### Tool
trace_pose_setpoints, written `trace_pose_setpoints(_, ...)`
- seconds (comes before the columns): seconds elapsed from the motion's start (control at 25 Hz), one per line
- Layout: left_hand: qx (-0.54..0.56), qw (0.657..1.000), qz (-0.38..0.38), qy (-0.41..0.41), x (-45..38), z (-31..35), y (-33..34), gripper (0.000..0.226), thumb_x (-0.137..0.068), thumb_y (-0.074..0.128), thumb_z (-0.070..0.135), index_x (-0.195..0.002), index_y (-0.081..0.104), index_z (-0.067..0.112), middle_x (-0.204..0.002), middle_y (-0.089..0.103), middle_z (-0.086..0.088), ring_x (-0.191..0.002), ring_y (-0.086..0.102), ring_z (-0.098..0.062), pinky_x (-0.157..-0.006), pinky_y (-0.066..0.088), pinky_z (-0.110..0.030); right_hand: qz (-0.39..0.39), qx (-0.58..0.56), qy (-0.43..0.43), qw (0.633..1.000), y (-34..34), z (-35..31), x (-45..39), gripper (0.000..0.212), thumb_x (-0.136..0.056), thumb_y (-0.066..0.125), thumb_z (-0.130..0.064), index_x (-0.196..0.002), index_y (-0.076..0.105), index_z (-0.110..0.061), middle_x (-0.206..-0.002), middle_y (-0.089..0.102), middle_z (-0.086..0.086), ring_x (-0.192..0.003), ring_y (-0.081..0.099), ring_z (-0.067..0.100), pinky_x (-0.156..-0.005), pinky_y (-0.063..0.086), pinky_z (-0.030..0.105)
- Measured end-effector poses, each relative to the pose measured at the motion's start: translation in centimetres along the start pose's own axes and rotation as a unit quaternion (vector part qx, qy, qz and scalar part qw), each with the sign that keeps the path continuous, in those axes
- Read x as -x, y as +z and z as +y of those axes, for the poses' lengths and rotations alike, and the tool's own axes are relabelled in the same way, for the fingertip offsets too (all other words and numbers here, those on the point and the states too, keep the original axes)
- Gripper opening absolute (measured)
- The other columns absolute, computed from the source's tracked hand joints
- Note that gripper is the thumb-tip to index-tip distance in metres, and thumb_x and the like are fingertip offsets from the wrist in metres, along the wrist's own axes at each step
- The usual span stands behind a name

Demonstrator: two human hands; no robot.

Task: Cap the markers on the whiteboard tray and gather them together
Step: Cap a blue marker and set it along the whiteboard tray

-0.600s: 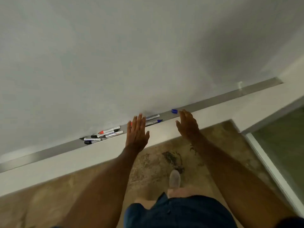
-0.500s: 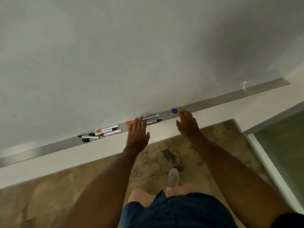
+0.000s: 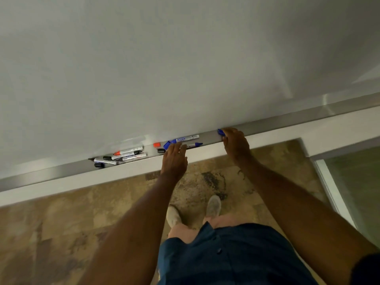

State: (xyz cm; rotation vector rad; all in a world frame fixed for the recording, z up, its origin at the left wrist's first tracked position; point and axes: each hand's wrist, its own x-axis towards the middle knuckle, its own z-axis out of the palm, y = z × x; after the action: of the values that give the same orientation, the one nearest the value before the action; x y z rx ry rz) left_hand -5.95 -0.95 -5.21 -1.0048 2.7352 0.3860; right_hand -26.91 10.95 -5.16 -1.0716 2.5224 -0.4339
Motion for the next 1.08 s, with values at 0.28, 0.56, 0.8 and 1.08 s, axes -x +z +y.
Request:
trace_pose_setpoints(0.28, 0.028, 0.999, 0.003, -0.015, -1.5, 0.0, 0.4, 0.045, -0.1, 0.055, 0.022, -0.143, 0.047, 0.016, -0.146, 0.049, -0.008, -0.138, 0.042, -0.027, -0.113, 0.04, -0.042, 0.018, 0.045, 0.037, 0.998, 0.7, -0.1, -2.1, 0.026, -0.099, 0.058, -0.03, -0.12, 0.068, -0.017, -0.121, 0.065, 0.011, -0.109, 0.061, 0.032, -0.092, 0.047, 0.043)
trace_pose_setpoints(0.56, 0.108, 0.992, -0.014, -0.055, -4.6, 0.1, -1.0, 0.016, -0.093, 0.064, 0.011, -0.106, 0.073, 0.016, -0.103, 0.071, -0.003, -0.097, 0.065, -0.021, -0.081, 0.056, -0.037, 0.03, -0.163, 0.016, 0.986, 1.5, -0.3, -0.8, 0.021, -0.094, 0.068, -0.022, -0.112, 0.065, -0.009, -0.106, 0.071, 0.006, -0.097, 0.066, 0.02, -0.089, 0.057, 0.036)
trace_pose_setpoints(0.8, 0.205, 0.978, -0.017, -0.044, -4.7, 0.0, -0.9, 0.012, -0.094, 0.065, 0.015, -0.098, 0.076, 0.015, -0.089, 0.075, -0.003, -0.08, 0.066, -0.017, -0.073, 0.059, -0.039, -0.001, -0.299, 0.072, 0.952, 2.8, -0.9, 1.6, 0.025, -0.092, 0.07, -0.016, -0.116, 0.07, -0.008, -0.113, 0.073, 0.008, -0.098, 0.064, 0.013, -0.083, 0.052, 0.017)
trace_pose_setpoints(1.08, 0.232, 0.973, 0.014, 0.004, -4.2, 1.2, -0.8, 0.012, -0.091, 0.067, 0.008, -0.098, 0.077, 0.013, -0.088, 0.074, -0.003, -0.072, 0.056, -0.005, -0.062, 0.037, -0.011, -0.076, -0.345, 0.103, 0.93, 2.1, -1.3, 1.7, 0.028, -0.094, 0.067, -0.007, -0.122, 0.069, -0.008, -0.12, 0.072, 0.01, -0.11, 0.067, 0.022, -0.099, 0.056, 0.035)
